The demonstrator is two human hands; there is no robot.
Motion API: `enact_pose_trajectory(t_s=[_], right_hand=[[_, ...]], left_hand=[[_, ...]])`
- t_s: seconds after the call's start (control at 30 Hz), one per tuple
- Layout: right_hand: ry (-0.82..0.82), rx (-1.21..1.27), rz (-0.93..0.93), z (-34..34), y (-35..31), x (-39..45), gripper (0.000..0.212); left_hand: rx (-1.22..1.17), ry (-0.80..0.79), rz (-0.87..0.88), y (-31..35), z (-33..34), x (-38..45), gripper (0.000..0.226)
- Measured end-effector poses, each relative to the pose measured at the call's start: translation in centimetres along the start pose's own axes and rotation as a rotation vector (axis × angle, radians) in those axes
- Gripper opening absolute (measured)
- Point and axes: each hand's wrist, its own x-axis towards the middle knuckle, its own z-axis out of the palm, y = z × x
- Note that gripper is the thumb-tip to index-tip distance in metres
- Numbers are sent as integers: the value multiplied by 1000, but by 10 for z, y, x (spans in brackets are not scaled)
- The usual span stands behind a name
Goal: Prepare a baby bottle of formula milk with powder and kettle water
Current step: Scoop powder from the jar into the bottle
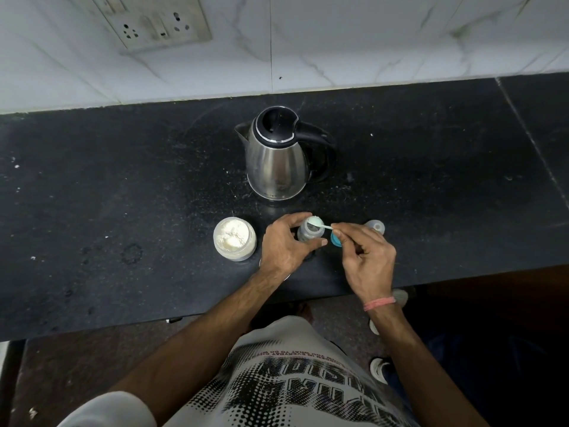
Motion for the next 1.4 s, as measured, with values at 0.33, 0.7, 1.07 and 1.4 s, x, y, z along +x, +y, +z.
enact_pose_trajectory(t_s=[0.33,0.7,1.07,1.4], right_hand=[[74,200,318,4,-6,-2,15],[-7,-10,-11,2,2,-9,17],[-6,-66,-77,0,4,-9,18],[-10,-81,-97,0,1,-7,20]], left_hand=[[-22,-8,2,-5,1,0,69],[-28,6,21,-15,4,1,71],[-18,25,28,-18,6,-1,71],[-40,35,12,-16,6,-1,71]])
